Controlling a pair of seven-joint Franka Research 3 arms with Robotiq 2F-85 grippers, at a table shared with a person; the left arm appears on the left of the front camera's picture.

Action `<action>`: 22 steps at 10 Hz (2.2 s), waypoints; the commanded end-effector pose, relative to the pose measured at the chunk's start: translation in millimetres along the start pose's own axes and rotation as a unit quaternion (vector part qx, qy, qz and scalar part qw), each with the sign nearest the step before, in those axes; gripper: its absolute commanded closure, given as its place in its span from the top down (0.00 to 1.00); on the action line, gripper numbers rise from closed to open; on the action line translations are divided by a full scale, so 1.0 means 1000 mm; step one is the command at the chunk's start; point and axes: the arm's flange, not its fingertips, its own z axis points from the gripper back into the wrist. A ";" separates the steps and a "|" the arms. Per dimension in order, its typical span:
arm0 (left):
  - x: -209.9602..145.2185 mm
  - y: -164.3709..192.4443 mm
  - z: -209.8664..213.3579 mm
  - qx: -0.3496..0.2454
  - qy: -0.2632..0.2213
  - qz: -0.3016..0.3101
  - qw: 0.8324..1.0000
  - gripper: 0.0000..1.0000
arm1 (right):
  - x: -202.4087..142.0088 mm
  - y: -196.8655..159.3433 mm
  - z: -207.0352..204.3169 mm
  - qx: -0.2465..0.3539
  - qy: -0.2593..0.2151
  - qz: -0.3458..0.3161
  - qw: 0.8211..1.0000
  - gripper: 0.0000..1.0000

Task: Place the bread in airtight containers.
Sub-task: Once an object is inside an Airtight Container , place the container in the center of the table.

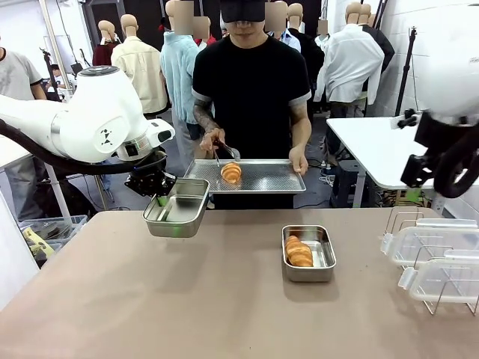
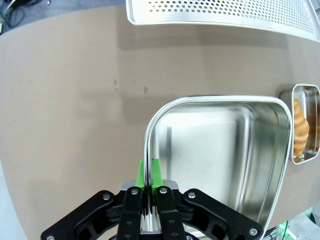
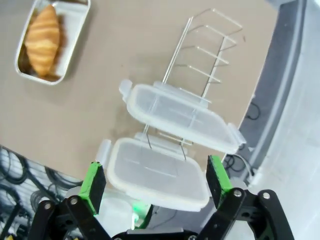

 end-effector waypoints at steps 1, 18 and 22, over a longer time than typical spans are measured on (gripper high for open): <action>0.000 0.000 0.004 -0.001 -0.003 0.000 1.000 0.00 | -0.011 -0.010 -0.005 0.041 -0.002 0.010 0.999 1.00; 0.000 0.000 0.004 -0.001 -0.003 0.000 1.000 0.00 | 0.000 0.000 0.000 0.000 0.000 0.000 1.000 1.00; 0.000 0.000 0.004 -0.001 -0.003 0.000 1.000 0.00 | 0.000 0.000 0.000 0.000 0.000 0.000 1.000 1.00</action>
